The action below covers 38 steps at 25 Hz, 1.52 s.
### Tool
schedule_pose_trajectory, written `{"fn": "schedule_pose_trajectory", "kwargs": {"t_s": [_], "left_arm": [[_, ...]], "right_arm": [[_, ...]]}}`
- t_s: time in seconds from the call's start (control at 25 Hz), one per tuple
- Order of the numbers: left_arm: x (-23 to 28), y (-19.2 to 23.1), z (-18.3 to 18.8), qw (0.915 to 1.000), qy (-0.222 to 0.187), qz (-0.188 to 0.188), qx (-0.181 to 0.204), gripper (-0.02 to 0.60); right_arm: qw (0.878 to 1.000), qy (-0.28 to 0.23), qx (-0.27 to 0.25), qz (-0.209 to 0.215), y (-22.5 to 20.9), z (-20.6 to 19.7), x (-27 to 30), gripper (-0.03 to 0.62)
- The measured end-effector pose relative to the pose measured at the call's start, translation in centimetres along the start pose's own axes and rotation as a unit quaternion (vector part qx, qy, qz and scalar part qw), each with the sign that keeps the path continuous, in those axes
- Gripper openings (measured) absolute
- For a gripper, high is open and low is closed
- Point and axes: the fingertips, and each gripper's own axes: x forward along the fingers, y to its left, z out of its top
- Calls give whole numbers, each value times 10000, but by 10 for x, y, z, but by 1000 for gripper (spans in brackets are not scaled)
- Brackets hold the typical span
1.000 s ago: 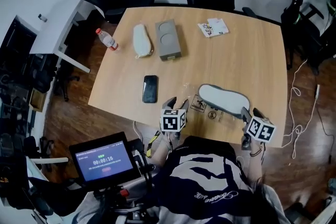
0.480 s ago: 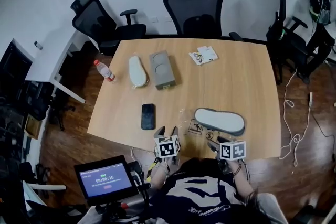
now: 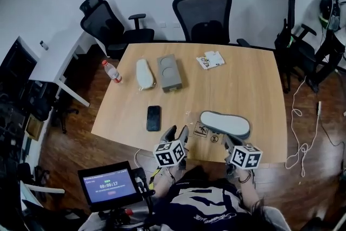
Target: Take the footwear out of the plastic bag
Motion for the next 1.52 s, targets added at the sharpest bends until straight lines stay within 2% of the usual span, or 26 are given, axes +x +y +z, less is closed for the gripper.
{"fn": "schedule_pose_trajectory", "kwargs": {"t_s": [0.16, 0.28, 0.48, 0.64, 0.84, 1.2, 1.52], "left_arm": [[-11, -52, -22, 9975, 127, -693, -51, 215], [-26, -87, -44, 9951, 225, -961, -48, 211], [-64, -129, -77, 9964, 133, -835, 42, 3], [-101, -156, -114, 9962, 307, -810, -24, 3], [-142, -178, -149, 9956, 488, -793, 79, 3], [-184, -176, -154, 9958, 428, -787, 210, 3], [-201, -172, -157, 9919, 545, -1110, 298, 3]], "right_arm": [[9994, -321, -10, 135, 9, 7, -28, -3], [9992, -348, -144, 162, 9, -5, -54, -3], [9994, -205, -246, 153, 10, -43, -105, -3], [9990, -97, -374, 216, 15, -76, -147, -3], [9990, -123, -257, 337, 19, -107, -177, -3], [9980, -348, -285, 443, 49, -118, -188, -3], [9983, -476, -252, 235, 69, -129, -196, -3]]}}
